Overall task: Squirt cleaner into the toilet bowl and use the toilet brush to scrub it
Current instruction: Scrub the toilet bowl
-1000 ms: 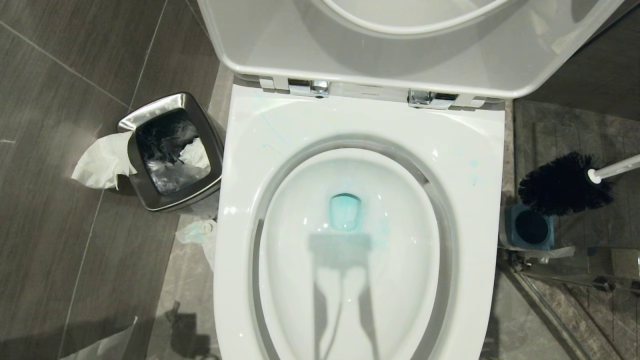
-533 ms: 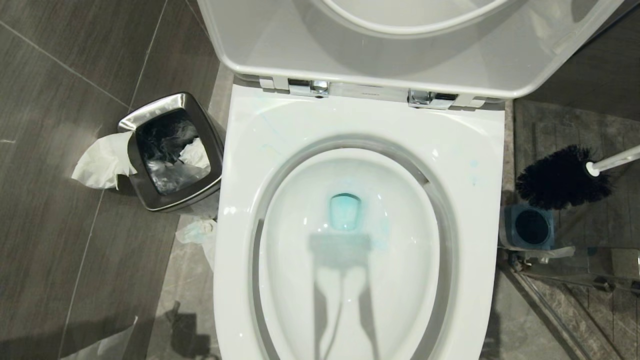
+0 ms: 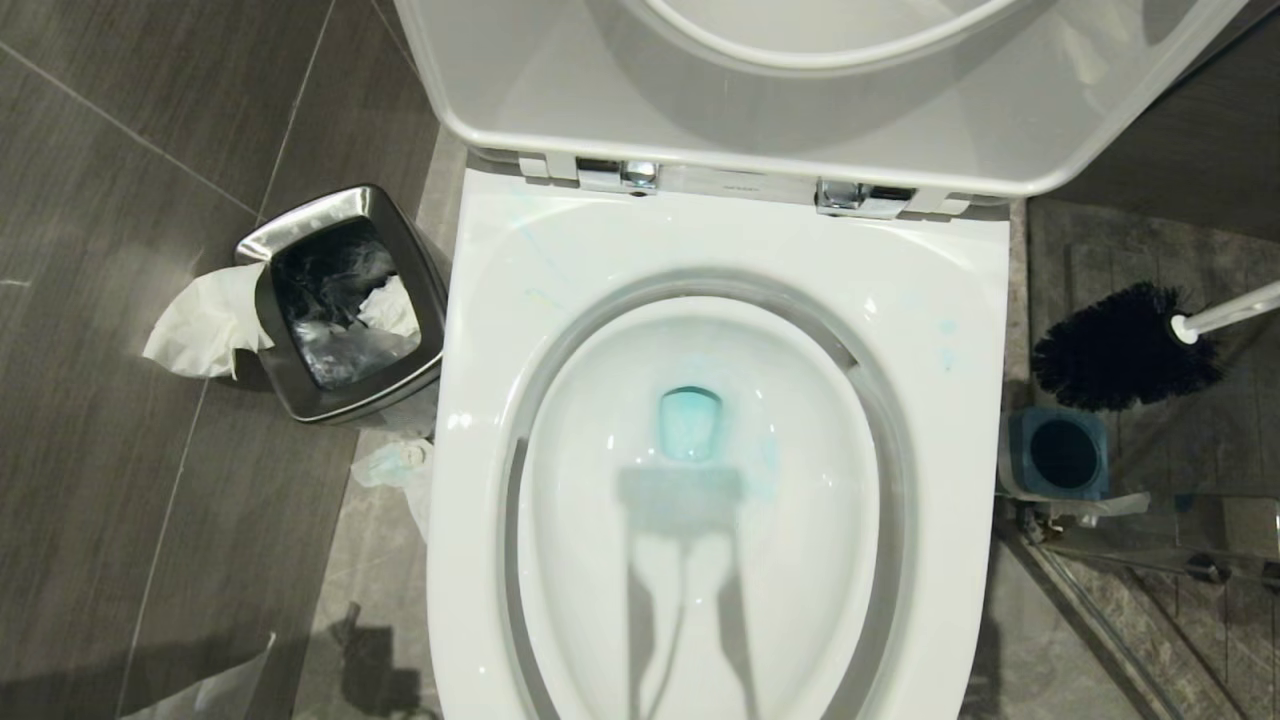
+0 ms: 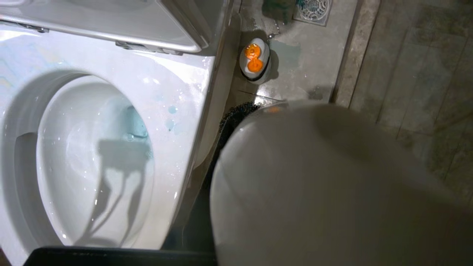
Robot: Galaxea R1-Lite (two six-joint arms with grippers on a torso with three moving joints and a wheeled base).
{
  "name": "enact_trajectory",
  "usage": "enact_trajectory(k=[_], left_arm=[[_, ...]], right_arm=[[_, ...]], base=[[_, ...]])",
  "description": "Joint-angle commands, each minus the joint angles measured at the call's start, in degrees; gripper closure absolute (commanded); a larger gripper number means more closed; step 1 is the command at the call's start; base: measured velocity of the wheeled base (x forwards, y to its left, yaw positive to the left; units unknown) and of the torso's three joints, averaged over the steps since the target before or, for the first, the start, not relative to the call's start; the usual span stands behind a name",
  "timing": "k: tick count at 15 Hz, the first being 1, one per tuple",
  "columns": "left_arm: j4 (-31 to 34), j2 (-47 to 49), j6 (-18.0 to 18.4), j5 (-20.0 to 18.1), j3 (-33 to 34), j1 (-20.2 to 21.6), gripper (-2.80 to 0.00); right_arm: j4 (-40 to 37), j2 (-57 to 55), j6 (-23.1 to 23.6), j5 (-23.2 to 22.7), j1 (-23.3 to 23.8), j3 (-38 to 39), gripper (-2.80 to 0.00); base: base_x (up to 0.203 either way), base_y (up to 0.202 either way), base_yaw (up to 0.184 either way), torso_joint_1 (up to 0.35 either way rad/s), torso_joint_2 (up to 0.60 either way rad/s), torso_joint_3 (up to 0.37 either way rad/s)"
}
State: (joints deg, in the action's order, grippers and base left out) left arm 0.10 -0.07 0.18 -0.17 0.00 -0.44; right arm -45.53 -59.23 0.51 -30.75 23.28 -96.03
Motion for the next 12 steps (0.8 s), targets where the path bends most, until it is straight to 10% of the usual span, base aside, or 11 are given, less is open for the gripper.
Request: enact_trajectory(k=[1, 12], left_arm=[[0.1, 0.1, 0.3, 0.0, 0.0, 0.0, 0.00], [0.2, 0.1, 0.3, 0.0, -0.1, 0.0, 0.00]], right_arm=[[-0.3, -0.1, 0.0, -0.3, 0.0, -0.3, 0.00], [-0.3, 0.1, 0.0, -1.3, 0.0, -0.9, 0.00]], base=[[0.000, 0.000, 0.000, 0.000, 0.00, 0.000], [0.000, 0.000, 0.000, 0.000, 0.00, 0.000]])
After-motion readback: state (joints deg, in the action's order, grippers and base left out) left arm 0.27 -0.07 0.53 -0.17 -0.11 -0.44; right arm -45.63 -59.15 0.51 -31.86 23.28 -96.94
